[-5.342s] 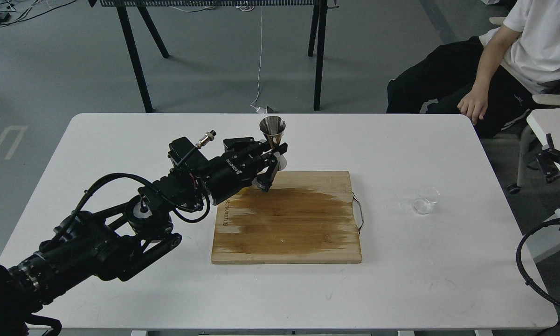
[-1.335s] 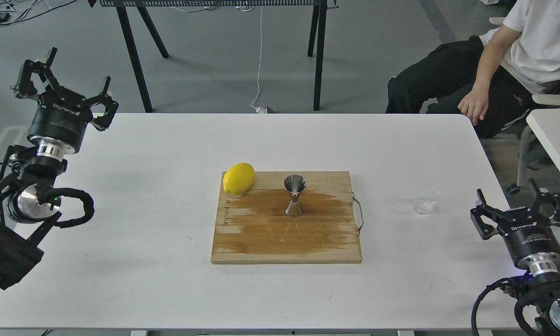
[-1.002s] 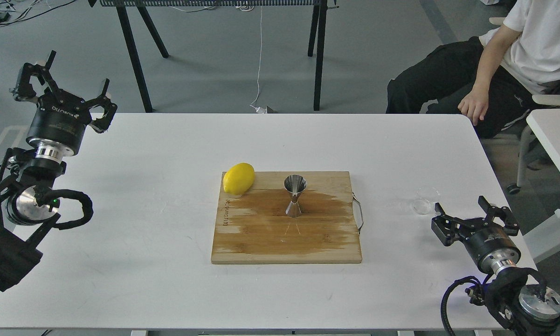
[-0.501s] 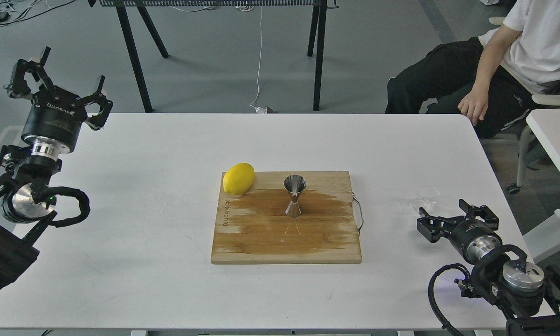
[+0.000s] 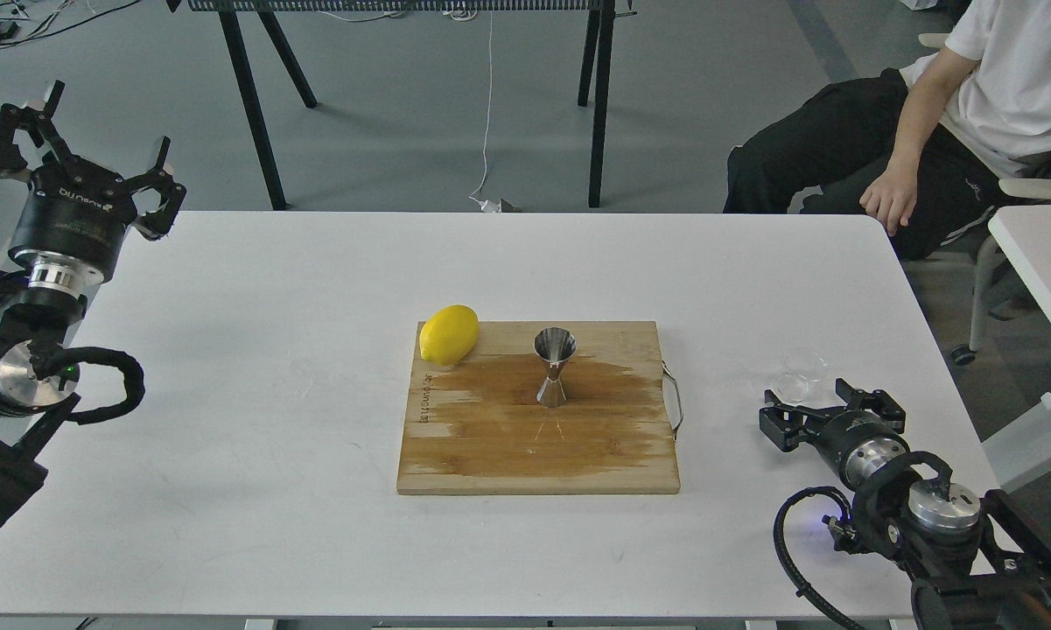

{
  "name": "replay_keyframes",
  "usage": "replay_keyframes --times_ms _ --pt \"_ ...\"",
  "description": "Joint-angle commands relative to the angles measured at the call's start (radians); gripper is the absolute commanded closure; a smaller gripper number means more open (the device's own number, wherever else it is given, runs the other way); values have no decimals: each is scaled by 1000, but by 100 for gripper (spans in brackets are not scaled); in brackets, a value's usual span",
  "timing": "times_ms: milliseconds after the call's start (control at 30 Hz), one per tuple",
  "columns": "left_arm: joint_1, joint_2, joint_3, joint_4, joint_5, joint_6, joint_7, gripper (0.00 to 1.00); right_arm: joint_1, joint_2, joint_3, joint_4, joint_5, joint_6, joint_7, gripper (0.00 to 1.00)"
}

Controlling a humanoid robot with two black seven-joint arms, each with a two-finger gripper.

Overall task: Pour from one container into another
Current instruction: 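Bring the right gripper forward toward the clear glass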

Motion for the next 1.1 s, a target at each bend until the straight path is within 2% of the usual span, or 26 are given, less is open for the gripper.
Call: replay_keyframes --times_ms 0,234,401,601,734,835,868,1068 --pt "-1 1 0 0 1 2 0 0 18 16 0 -42 0 23 -3 5" --pt "-1 1 0 0 1 3 0 0 20 24 14 -47 2 48 -3 10" --pt "-1 2 0 0 1 5 0 0 35 25 11 -62 2 79 -5 19" --pt "0 28 -1 0 -1 5 0 0 43 31 12 -100 5 83 -6 23" --pt "-1 34 -3 0 -2 11 0 0 43 39 12 -100 8 88 -8 41" --pt "-1 34 -4 0 -2 25 0 0 43 47 12 -100 8 117 -8 61" --pt "-1 33 -4 0 -2 25 0 0 43 47 12 -100 8 123 -8 65" --pt "-1 33 -4 0 -2 25 0 0 40 45 2 -88 9 129 -9 66"
